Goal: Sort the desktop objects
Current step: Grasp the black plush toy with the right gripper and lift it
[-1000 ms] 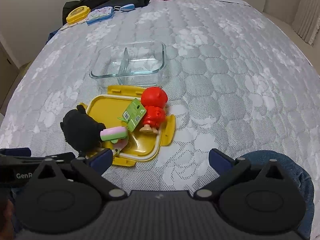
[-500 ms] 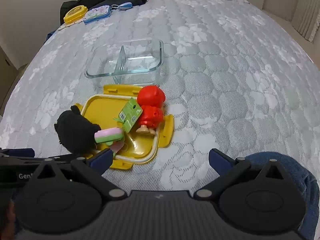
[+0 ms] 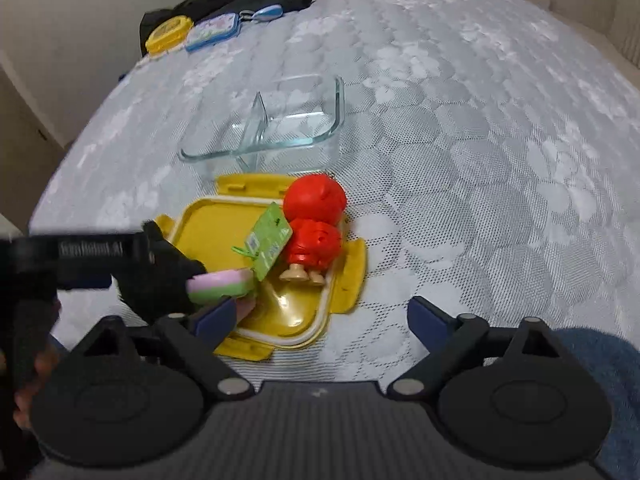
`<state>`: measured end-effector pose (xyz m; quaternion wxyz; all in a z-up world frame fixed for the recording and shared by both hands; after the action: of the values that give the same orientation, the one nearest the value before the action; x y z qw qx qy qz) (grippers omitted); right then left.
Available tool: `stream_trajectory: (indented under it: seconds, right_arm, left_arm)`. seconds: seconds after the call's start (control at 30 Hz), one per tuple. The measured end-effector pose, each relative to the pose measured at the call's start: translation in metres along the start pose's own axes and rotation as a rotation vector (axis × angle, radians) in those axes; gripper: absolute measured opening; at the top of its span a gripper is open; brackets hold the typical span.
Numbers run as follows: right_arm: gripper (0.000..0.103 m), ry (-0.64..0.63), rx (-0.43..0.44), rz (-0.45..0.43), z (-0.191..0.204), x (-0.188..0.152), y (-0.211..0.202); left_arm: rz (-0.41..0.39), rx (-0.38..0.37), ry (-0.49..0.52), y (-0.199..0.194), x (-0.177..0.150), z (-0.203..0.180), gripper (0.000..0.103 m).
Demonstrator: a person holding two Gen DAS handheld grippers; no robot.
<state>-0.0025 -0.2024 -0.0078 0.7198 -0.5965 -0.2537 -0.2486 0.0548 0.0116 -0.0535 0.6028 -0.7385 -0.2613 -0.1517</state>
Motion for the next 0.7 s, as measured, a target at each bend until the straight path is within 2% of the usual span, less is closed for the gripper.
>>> stream_trajectory:
  seconds: [0.1,0.17,0.27,0.37,0.43,0.5,0.57,0.63,0.7]
  right_arm:
    - [0.084,-0.015,0.019,0.018,0.002,-0.006,0.008]
    - [0.081,0.017,0.058,0.027,0.0,-0.008,0.012]
    - [0.081,0.061,0.115,0.013,-0.002,-0.007,0.013]
    - [0.08,0.067,0.134,-0.068,0.001,-0.004,0.006]
    - [0.083,0.034,0.178,-0.184,0.009,0.0,-0.005]
    - [0.098,-0.037,0.274,-0.274,0.023,0.003,-0.012]
    - [0.097,-0.134,0.308,-0.219,0.043,0.004,-0.007]
    - [0.09,-0.198,0.276,-0.191,0.061,0.006,0.002]
    - [0.077,-0.26,0.273,-0.184,0.079,0.009,0.013]
  left_arm:
    - [0.001,-0.022,-0.013,0.006,-0.002,0.003,0.103]
    - [-0.011,-0.007,-0.006,0.008,-0.002,0.005,0.103]
    - [-0.028,0.015,0.004,0.011,-0.002,0.009,0.103]
    - [-0.034,0.017,-0.016,0.013,-0.001,0.015,0.103]
    - [-0.069,-0.009,-0.069,0.006,0.004,0.022,0.103]
    - [-0.092,-0.007,-0.093,0.002,0.012,0.027,0.103]
    - [-0.097,0.013,-0.091,0.001,0.021,0.031,0.103]
    - [-0.095,0.026,-0.063,0.004,0.035,0.031,0.103]
    - [-0.125,0.034,-0.025,0.005,0.05,0.03,0.103]
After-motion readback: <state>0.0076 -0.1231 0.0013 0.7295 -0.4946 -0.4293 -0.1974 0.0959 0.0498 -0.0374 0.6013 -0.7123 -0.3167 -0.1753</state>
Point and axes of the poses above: each gripper's, at about its wrist camera, not at the fingertips, and y roughly the way its jaws point, z to its left, x to its top, the point moved 4 cm from there along y, roughly the way its jaws point, and after that the axes turned 12 degrees about -z, right-handed, at the moved point
